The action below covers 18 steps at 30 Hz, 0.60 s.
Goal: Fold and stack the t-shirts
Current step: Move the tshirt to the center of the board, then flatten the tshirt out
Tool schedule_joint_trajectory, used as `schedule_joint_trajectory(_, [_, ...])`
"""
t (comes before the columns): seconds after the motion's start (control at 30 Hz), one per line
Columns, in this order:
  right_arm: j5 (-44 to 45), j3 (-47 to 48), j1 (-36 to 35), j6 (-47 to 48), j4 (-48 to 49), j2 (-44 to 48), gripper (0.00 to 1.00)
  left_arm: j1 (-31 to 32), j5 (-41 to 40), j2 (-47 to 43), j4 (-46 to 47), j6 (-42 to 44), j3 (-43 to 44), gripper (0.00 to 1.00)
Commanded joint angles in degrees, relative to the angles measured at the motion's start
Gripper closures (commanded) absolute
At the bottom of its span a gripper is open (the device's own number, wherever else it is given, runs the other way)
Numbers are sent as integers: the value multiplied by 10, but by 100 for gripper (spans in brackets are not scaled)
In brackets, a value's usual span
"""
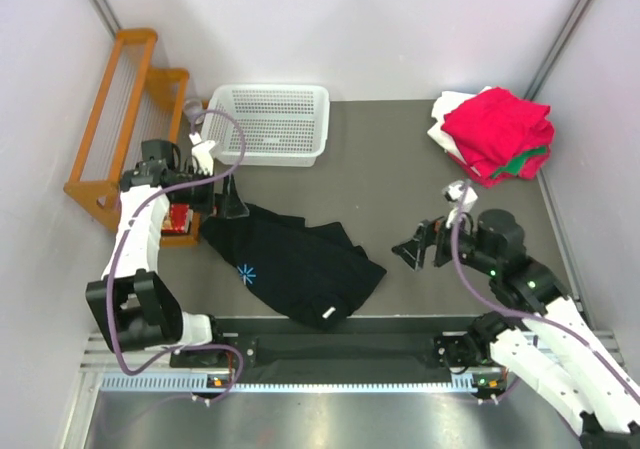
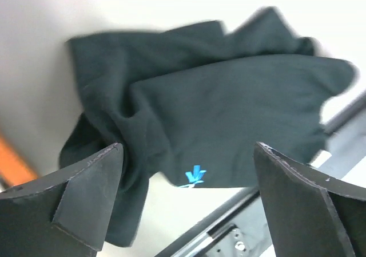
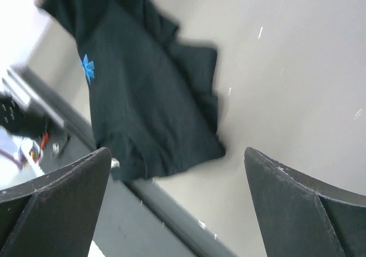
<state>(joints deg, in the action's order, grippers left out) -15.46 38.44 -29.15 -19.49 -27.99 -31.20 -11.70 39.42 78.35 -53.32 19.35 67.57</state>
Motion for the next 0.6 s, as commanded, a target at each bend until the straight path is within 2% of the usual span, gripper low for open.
schedule_joint_trajectory(0.0, [-73, -14, -10, 3, -5, -65, 0, 4, 100, -34, -30, -8, 65, 2])
schedule_joint_trajectory(0.1, [-71, -17, -13, -20, -20, -95, 0, 6, 133, -43, -35, -27, 74, 2])
schedule_joint_trajectory(0.3, [-56, -46, -26, -60, -18, -121, 1, 13, 123, -88, -18, -38, 34, 1])
schedule_joint_trajectory(0.57, [-71, -101, -77, -107, 100, -193, 0, 14, 127, -138, 17, -71, 5, 1])
